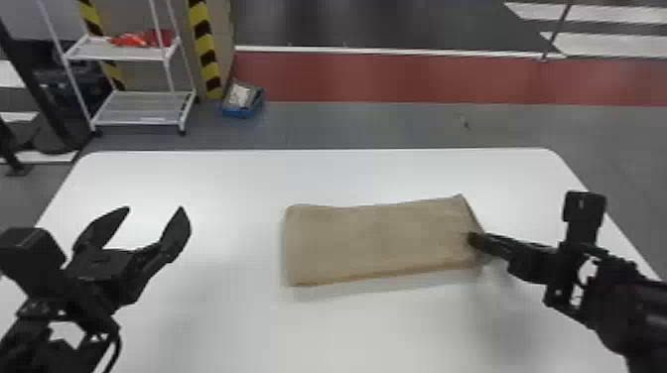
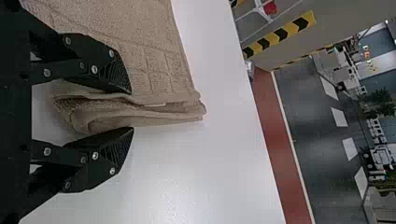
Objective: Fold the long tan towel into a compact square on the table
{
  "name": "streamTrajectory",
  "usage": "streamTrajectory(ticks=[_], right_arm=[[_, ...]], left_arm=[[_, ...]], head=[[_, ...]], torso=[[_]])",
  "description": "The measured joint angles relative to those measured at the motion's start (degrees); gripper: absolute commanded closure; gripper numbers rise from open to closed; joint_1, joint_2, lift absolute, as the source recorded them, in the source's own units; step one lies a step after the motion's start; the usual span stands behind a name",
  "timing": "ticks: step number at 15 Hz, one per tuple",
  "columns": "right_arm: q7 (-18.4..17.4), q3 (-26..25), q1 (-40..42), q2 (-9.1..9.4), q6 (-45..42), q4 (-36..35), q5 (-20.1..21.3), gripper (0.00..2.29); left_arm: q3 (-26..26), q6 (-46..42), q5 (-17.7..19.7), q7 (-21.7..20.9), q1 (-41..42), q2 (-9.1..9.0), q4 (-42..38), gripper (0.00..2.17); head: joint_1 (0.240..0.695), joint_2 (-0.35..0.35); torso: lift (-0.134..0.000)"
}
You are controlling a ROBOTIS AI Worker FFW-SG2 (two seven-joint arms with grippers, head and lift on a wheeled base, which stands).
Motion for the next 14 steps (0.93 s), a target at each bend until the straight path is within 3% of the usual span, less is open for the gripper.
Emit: streamTrajectory(ticks=[5, 9, 14], right_arm=[[0.0, -2.0, 1.8, 0.53, -2.0, -1.9, -3.6, 1.51], [0.0, -3.5, 4.2, 1.58, -4.3, -7.6, -7.3, 1.51], [-0.1, 0.1, 7.3, 3.71, -3.7, -17.7, -9.2, 1.51]], left_arm=[[0.0, -0.6, -0.7, 1.1, -0.1, 0.00, 0.7, 0.10], [-0.8, -4.5, -2.7, 3.7, -0.5, -0.01, 3.4, 0.10], [-1.1, -6.4, -2.9, 3.7, -0.6, 0.06, 4.4, 0.10]], head=[[0.695, -0.043], [0.695, -0.029], [0.695, 0.020]], torso=[[-0.125], [-0.125], [-0.125]])
